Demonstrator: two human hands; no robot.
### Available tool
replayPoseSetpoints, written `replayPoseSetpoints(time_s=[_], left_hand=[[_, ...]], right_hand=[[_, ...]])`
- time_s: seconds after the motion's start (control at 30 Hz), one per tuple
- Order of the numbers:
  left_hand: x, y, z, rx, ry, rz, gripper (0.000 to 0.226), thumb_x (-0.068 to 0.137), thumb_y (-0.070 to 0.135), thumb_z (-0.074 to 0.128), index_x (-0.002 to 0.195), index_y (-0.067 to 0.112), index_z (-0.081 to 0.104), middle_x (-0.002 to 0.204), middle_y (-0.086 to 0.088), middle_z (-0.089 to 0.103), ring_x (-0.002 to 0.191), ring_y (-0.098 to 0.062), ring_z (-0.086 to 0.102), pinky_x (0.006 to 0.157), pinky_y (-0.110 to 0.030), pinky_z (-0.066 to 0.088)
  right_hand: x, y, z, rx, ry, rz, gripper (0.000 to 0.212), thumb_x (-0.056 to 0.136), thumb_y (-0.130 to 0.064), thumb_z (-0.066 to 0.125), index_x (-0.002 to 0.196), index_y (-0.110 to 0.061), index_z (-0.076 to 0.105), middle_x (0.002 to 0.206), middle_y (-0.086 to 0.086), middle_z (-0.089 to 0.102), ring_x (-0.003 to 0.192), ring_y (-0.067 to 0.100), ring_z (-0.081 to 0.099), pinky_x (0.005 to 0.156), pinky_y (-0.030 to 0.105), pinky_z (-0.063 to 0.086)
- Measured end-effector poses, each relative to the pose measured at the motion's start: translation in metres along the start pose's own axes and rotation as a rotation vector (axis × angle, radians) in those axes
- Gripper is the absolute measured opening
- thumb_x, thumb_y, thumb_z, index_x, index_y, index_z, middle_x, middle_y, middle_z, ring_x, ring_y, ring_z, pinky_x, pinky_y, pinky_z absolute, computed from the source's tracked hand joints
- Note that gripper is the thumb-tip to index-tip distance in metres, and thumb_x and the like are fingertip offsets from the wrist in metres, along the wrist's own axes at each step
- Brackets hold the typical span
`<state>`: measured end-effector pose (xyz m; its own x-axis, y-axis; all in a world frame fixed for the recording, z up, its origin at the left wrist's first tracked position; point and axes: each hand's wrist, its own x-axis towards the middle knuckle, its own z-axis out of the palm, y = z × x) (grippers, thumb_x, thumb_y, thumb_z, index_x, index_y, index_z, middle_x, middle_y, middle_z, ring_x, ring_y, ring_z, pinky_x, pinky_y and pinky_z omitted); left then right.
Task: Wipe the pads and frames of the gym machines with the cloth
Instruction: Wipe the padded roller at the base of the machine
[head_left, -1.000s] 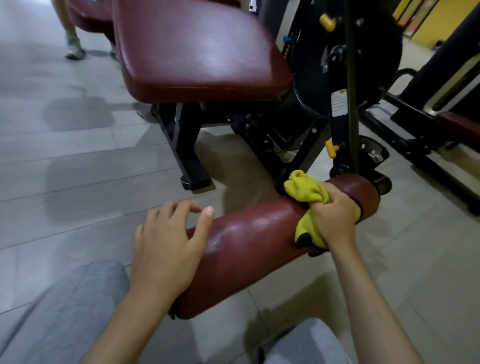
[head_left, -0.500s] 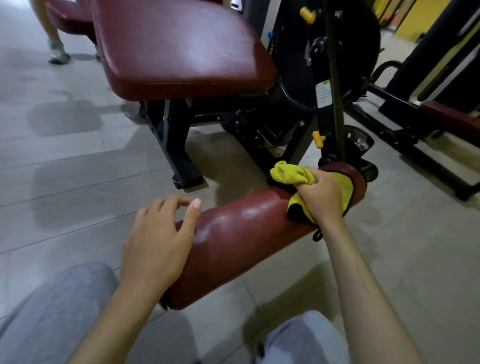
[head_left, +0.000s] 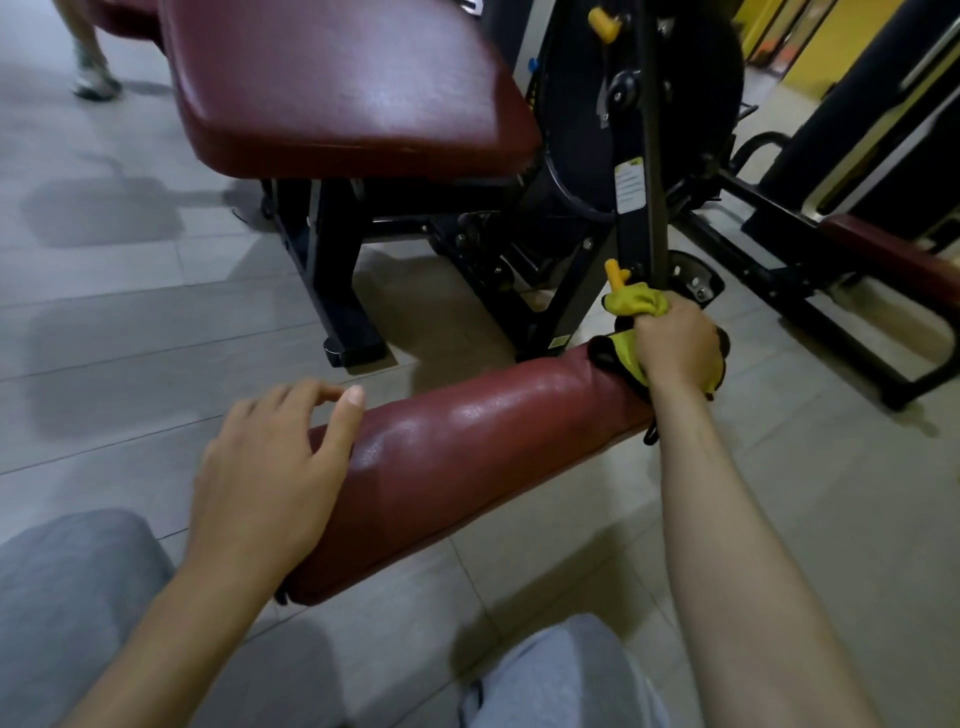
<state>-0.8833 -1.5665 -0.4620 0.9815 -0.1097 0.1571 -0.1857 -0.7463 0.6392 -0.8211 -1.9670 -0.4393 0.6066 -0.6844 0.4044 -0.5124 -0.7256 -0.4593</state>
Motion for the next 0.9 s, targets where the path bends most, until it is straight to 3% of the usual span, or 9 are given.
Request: replayPoseSetpoints(time_s=[0.1, 0.23, 0.3, 0.47, 0.53, 0.63, 0.77, 0.9], left_hand=[[-0.006, 0.005, 0.001, 0.039, 0.047, 0.025, 0.050, 0.104, 0.065, 0.026, 0.116, 0.032, 0.061, 0.114, 0.004, 0.064, 0.104, -0.014, 0.046, 0.081, -0.038, 0.036], [-0.011, 0.007, 0.002, 0.082, 0.071, 0.067, 0.054, 0.100, 0.065, 0.022, 0.116, 0.032, 0.061, 0.110, 0.008, 0.061, 0.103, -0.014, 0.048, 0.077, -0.036, 0.037], [-0.009, 0.006, 0.002, 0.048, 0.070, 0.057, 0.053, 0.099, 0.065, 0.022, 0.116, 0.032, 0.061, 0.109, 0.012, 0.058, 0.102, -0.009, 0.043, 0.078, -0.036, 0.036], [-0.007, 0.003, 0.003, -0.014, 0.093, 0.042, 0.048, 0.099, 0.063, 0.027, 0.116, 0.034, 0.061, 0.105, 0.019, 0.049, 0.099, -0.005, 0.040, 0.085, -0.040, 0.042], [-0.006, 0.001, 0.005, -0.055, 0.108, 0.032, 0.042, 0.099, 0.061, 0.031, 0.113, 0.034, 0.060, 0.104, 0.018, 0.051, 0.097, -0.006, 0.043, 0.088, -0.044, 0.044], [-0.006, 0.000, 0.005, -0.135, 0.143, 0.018, 0.034, 0.100, 0.058, 0.036, 0.109, 0.034, 0.058, 0.103, 0.018, 0.054, 0.096, -0.008, 0.049, 0.090, -0.049, 0.049], [-0.008, 0.002, 0.005, -0.241, 0.196, 0.008, 0.018, 0.103, 0.046, 0.045, 0.106, 0.035, 0.058, 0.104, 0.019, 0.056, 0.098, -0.004, 0.048, 0.091, -0.047, 0.048], [-0.009, 0.000, 0.004, -0.341, 0.243, -0.012, 0.016, 0.101, 0.044, 0.041, 0.104, 0.038, 0.056, 0.102, 0.021, 0.057, 0.096, -0.001, 0.048, 0.088, -0.038, 0.043]], right_hand=[[-0.036, -0.007, 0.009, 0.036, 0.039, -0.196, 0.012, 0.083, -0.019, 0.055, 0.072, -0.016, 0.059, 0.067, 0.002, 0.056, 0.066, 0.029, 0.052, 0.059, 0.036, 0.037], [-0.045, 0.012, 0.003, 0.152, -0.083, -0.453, 0.017, 0.078, -0.019, 0.057, 0.064, -0.020, 0.047, 0.060, -0.003, 0.049, 0.059, 0.022, 0.047, 0.053, 0.040, 0.036], [-0.028, 0.016, -0.001, 0.055, -0.078, -0.429, 0.014, 0.083, -0.026, 0.054, 0.070, -0.021, 0.053, 0.067, -0.002, 0.058, 0.065, 0.023, 0.052, 0.056, 0.037, 0.039], [0.006, -0.005, -0.001, -0.062, -0.066, 0.014, 0.022, 0.089, -0.026, 0.047, 0.089, -0.019, 0.068, 0.084, 0.005, 0.062, 0.082, 0.033, 0.055, 0.075, 0.040, 0.045], [0.006, -0.013, 0.004, -0.101, -0.034, 0.075, 0.024, 0.090, -0.025, 0.048, 0.093, -0.017, 0.070, 0.089, 0.010, 0.066, 0.087, 0.039, 0.060, 0.076, 0.040, 0.043], [-0.009, -0.023, 0.010, -0.146, -0.086, -0.003, 0.027, 0.093, -0.032, 0.048, 0.088, -0.018, 0.070, 0.086, 0.012, 0.068, 0.085, 0.040, 0.061, 0.072, 0.039, 0.043], [-0.052, -0.042, 0.003, -0.088, -0.326, -0.190, 0.015, 0.086, -0.030, 0.056, 0.081, -0.023, 0.069, 0.071, 0.001, 0.061, 0.077, 0.033, 0.058, 0.060, 0.036, 0.035], [-0.099, -0.077, -0.016, 0.007, -0.353, -0.295, 0.028, 0.077, -0.041, 0.046, 0.078, -0.021, 0.066, 0.071, 0.000, 0.065, 0.077, 0.032, 0.055, 0.065, 0.040, 0.040]])
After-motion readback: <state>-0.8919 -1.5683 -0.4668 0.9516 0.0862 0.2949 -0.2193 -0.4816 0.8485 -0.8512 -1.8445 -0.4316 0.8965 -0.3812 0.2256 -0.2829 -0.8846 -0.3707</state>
